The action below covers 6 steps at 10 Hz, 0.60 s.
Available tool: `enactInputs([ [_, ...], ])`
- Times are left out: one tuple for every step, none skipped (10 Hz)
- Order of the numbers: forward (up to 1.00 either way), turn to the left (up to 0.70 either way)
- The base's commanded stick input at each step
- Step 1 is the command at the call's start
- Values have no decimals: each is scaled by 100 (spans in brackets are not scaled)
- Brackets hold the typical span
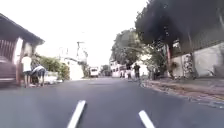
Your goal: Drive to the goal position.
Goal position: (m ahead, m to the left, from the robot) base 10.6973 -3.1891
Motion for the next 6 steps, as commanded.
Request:
enactInputs([
  [85, 0],
  [85, 0],
  [85, 0],
  [85, 0],
  [85, 0],
  [85, 0],
])
